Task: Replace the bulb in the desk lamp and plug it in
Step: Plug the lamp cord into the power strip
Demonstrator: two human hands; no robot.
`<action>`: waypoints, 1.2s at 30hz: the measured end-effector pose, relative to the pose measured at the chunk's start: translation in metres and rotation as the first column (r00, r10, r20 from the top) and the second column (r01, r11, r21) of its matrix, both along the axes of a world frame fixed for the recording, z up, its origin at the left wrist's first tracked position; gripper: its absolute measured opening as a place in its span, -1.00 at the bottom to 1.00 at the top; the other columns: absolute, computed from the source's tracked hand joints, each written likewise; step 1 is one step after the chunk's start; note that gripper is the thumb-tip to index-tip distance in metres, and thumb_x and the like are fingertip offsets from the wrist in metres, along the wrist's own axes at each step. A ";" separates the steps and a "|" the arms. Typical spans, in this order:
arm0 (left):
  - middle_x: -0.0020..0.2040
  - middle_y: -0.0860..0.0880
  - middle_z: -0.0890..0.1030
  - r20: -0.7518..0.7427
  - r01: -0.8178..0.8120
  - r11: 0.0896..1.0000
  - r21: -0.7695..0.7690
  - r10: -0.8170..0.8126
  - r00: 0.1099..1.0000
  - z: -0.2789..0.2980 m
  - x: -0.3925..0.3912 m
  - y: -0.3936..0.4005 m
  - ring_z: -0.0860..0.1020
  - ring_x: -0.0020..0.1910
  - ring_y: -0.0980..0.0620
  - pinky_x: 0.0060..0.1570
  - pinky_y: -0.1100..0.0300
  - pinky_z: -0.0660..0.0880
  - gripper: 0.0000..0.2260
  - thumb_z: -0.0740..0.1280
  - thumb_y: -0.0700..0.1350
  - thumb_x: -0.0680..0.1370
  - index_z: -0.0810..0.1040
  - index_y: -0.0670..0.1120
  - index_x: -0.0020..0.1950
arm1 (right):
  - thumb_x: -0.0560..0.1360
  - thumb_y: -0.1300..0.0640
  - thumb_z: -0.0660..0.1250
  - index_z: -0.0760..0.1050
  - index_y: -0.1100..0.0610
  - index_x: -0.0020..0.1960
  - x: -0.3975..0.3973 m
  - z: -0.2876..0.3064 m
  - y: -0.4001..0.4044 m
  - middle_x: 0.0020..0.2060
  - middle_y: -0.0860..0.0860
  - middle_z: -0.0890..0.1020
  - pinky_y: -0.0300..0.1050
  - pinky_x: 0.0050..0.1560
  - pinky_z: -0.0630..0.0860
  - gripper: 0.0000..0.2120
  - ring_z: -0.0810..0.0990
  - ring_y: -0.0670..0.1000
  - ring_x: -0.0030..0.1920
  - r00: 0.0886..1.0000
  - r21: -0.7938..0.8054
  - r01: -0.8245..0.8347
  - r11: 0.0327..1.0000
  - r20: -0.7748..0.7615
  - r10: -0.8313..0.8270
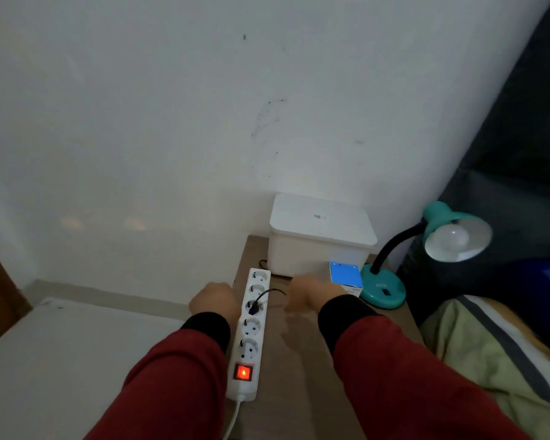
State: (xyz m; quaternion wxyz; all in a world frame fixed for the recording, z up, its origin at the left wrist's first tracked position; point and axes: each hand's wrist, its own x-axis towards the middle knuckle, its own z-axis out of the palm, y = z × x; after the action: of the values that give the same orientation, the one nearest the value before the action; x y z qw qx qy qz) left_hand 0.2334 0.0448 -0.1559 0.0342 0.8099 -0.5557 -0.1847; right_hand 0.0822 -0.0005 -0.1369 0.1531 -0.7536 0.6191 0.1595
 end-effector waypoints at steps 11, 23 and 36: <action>0.23 -0.17 0.52 0.040 0.126 0.988 -0.094 -0.122 0.992 0.063 -0.071 -0.028 0.54 0.18 -0.12 0.08 0.12 0.50 -0.70 0.22 -0.19 0.51 0.48 -0.20 0.23 | 0.50 0.01 0.31 0.42 0.23 0.29 -0.083 0.058 0.001 0.29 0.16 0.49 -0.02 0.13 0.45 -0.56 0.51 0.18 0.25 0.991 -0.117 0.131 0.984 0.047 -0.127; 0.21 -0.18 0.55 0.065 0.358 0.928 -0.101 -0.353 0.933 0.050 -0.211 -0.068 0.55 0.16 -0.12 0.09 0.13 0.51 -0.74 0.23 -0.20 0.52 0.53 -0.23 0.17 | 0.50 0.03 0.30 0.33 0.22 0.38 -0.214 0.037 -0.009 0.34 0.17 0.44 -0.01 0.25 0.42 -0.49 0.46 0.18 0.31 0.944 -0.073 0.320 0.945 0.114 -0.310; 0.20 -0.18 0.52 -0.064 0.456 0.862 -0.219 -0.480 0.875 -0.053 -0.299 -0.107 0.53 0.17 -0.15 0.14 0.07 0.49 -0.68 0.27 -0.07 0.54 0.49 -0.19 0.23 | 0.49 0.16 0.27 0.52 0.22 0.23 -0.278 -0.075 -0.056 0.21 0.20 0.55 -0.05 0.18 0.46 -0.66 0.53 0.18 0.20 0.849 -0.136 0.438 0.889 0.387 -0.359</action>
State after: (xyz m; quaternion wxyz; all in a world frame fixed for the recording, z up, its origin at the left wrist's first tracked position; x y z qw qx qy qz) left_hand -0.0659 -0.0620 -0.2089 0.1008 0.6310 -0.7483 -0.1784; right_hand -0.1961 -0.0562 -0.2123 0.2069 -0.6360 0.7389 -0.0820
